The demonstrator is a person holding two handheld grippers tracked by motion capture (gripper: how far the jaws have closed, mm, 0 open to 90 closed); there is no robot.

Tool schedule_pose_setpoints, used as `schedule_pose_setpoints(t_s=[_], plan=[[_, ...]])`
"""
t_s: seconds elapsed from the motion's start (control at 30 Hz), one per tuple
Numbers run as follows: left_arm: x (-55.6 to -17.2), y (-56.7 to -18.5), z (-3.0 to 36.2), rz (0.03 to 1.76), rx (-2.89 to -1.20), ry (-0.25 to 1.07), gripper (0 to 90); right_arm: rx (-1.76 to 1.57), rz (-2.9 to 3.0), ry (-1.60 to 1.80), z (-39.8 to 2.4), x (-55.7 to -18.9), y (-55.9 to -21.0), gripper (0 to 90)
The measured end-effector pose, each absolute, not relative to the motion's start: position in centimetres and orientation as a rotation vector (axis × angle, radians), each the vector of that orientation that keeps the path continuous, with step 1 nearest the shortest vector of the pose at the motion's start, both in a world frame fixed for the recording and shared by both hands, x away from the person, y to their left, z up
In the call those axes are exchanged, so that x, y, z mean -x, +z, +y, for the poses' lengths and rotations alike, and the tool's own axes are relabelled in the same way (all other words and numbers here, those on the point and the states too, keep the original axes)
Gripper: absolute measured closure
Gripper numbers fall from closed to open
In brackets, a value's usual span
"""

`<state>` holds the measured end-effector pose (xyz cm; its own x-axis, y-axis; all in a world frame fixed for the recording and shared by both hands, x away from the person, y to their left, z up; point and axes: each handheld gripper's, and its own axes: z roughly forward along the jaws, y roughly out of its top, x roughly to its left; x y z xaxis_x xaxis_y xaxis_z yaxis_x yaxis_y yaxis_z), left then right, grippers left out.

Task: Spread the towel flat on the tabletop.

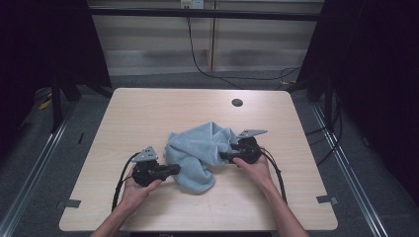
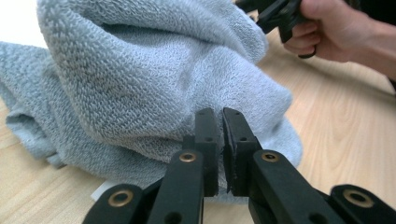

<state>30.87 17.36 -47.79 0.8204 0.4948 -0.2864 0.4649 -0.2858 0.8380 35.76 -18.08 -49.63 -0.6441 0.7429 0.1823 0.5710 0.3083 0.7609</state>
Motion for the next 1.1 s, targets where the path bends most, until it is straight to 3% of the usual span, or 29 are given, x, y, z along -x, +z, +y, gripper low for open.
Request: schedule_pose_setpoints(t_s=[0.07, 0.13, 0.57, 0.73, 0.83, 0.87, 0.9, 0.97, 1.1], plan=[[-30.7, -47.0, 17.8, 0.714, -1.889, 0.034, 85.8, -1.184, 2.355, 1.285, -18.3, -35.2, -48.5, 75.1], [-30.6, -46.0, 18.2, 0.702, -1.853, 0.041, 86.0, -1.161, 2.34, 1.344, -18.5, -34.6, -47.3, 78.4], [-30.6, -36.2, 21.5, 0.596, -1.573, 0.113, 86.6, -0.987, 2.123, 1.552, -20.4, -31.8, -35.0, 79.1], [-31.0, -34.0, 23.0, 0.598, -1.481, 0.116, 86.7, -0.968, 2.046, 1.587, -21.1, -32.2, -32.2, 78.8], [-32.1, -34.0, 23.9, 0.652, -1.471, 0.137, 86.8, -0.989, 2.007, 1.604, -21.4, -32.9, -31.7, 78.6], [-33.3, -35.1, 24.4, 0.727, -1.512, 0.202, 86.8, -1.045, 1.992, 1.581, -21.7, -34.0, -32.2, 78.4], [-34.1, -36.2, 24.6, 0.775, -1.507, 0.177, 86.8, -1.072, 2.005, 1.562, -21.6, -34.7, -32.9, 78.0], [-34.8, -37.4, 24.8, 0.812, -1.52, 0.15, 86.8, -1.102, 2.068, 1.449, -21.0, -35.9, -34.9, 77.8], [-37.3, -44.2, 25.3, 0.993, -1.639, 0.141, 86.5, -1.168, 2.193, 1.318, -19.7, -38.0, -40.0, 77.1]])
